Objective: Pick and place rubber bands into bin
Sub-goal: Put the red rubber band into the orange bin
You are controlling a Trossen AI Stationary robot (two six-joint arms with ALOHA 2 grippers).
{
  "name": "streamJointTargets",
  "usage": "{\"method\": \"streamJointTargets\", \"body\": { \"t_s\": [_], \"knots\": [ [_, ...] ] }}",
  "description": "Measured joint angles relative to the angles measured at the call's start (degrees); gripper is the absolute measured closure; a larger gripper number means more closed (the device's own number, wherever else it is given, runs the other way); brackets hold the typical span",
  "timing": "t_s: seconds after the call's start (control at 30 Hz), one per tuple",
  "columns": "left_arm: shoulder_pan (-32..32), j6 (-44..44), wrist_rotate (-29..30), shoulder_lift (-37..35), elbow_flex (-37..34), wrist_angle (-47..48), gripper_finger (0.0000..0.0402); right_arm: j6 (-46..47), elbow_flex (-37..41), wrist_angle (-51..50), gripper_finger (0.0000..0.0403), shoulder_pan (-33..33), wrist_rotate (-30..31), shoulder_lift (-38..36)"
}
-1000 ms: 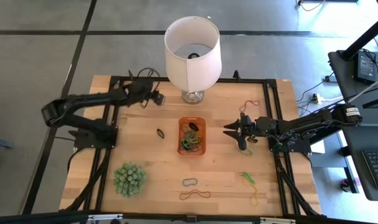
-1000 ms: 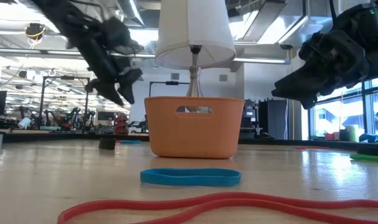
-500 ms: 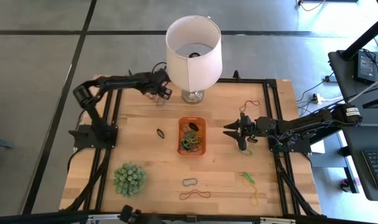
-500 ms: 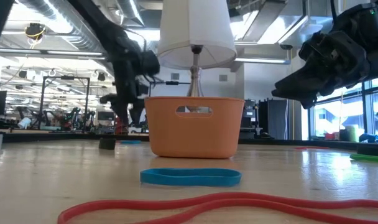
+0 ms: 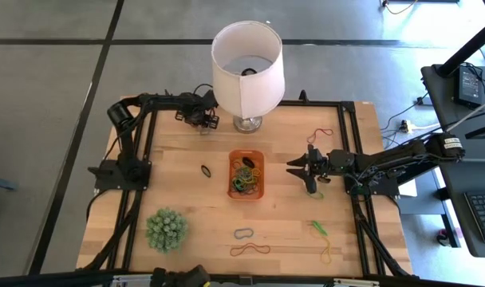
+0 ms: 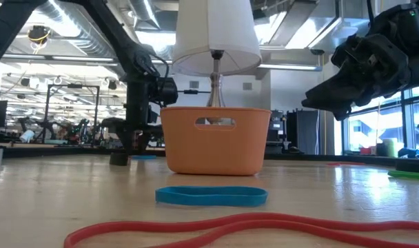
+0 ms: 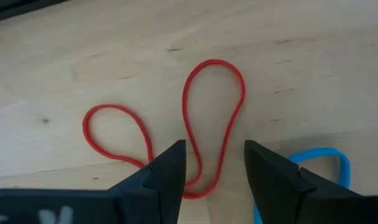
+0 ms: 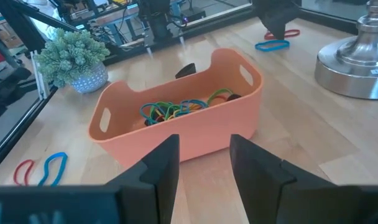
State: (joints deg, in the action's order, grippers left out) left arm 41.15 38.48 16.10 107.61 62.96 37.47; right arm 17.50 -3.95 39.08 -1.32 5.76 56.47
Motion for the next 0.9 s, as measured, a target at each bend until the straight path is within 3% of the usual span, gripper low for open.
{"method": "streamJointTargets", "body": {
  "t_s": [0.17,0.4,0.63,0.77,0.9],
  "knots": [
    [-0.04,2.44,-0.62,0.0,-0.84,-0.22,0.0282,0.13,0.0,0.01,0.0257,0.0,0.0,0.0],
    [0.26,4.03,-1.68,-0.17,-2.73,0.2,0.0388,0.31,0.0,0.03,0.0257,0.02,0.0,0.0],
    [-2.17,1.03,0.38,-1.8,-2.82,1.27,0.0398,0.89,-0.02,0.01,0.0257,0.0,-1.57,0.0],
    [-4.65,1.22,-0.81,-6.08,-3.42,5.41,0.0399,1.78,-0.02,-0.28,0.0257,0.0,-1.57,0.01],
    [-7.1,1.33,3.48,-11.85,-3.12,11.97,0.04,1.86,-0.02,-0.27,0.0257,0.0,-1.57,0.02]
  ]
}}
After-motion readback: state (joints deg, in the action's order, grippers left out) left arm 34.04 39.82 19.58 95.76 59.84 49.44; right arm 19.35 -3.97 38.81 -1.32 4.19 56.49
